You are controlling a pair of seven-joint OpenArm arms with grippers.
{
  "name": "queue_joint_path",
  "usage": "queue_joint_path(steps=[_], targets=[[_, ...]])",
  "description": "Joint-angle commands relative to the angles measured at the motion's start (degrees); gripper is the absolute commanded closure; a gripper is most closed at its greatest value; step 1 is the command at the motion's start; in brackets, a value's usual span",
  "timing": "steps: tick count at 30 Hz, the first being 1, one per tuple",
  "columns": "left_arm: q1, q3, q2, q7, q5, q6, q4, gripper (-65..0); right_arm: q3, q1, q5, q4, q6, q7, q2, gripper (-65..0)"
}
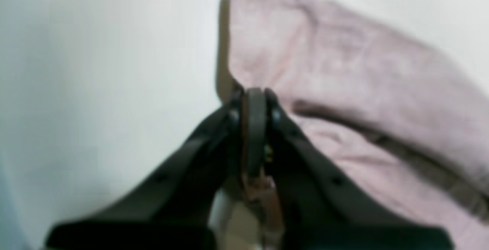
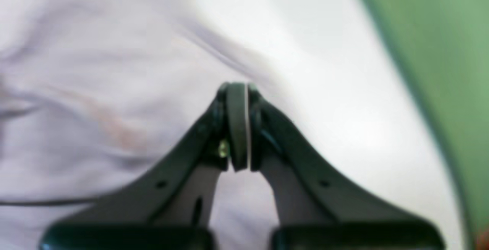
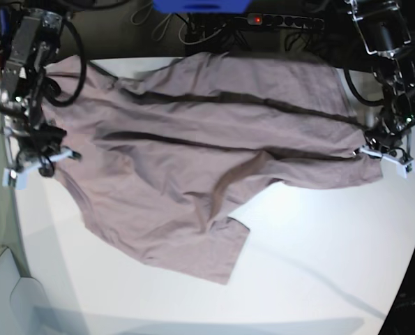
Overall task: Layout the t-shirt on the table in an organized manner, then fold the t-shirt properly
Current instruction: 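Drag the held shirt edge with the right gripper toward the hem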
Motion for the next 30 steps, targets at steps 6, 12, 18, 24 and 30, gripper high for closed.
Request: queue_joint_path(steps=[6, 12, 18, 24, 30], targets=[[-0.7, -0.2, -0.5, -0.9, -0.5, -0.2, 1.4, -0.2, -13.0, 15.6, 0.1, -15.9, 0.0, 0.7, 0.4, 0.0], [0.1, -0.2, 0.1, -0.8, -0.5, -0.2, 1.4, -0.2, -18.5, 35.8, 0.2, -48.0, 0.0, 2.9, 0.1, 0.0], [0.6, -0.1, 0.1, -0.8, -0.5, -0.2, 1.4, -0.2, -18.6, 48.4, 0.2, -75.4, 0.0, 17.8, -0.2, 0.0], [0.6, -0.2, 0.1, -0.8, -0.5, -0.2, 1.4, -0.2, -18.6, 49.8, 0.1, -85.3, -0.2, 27.8, 2.3, 0.0], [-0.6, 0.1, 0.2, -0.9, -3.5, -0.2, 2.7, -0.2, -18.1, 48.4, 0.0, -88.3, -7.0, 35.1, 8.6, 0.0]])
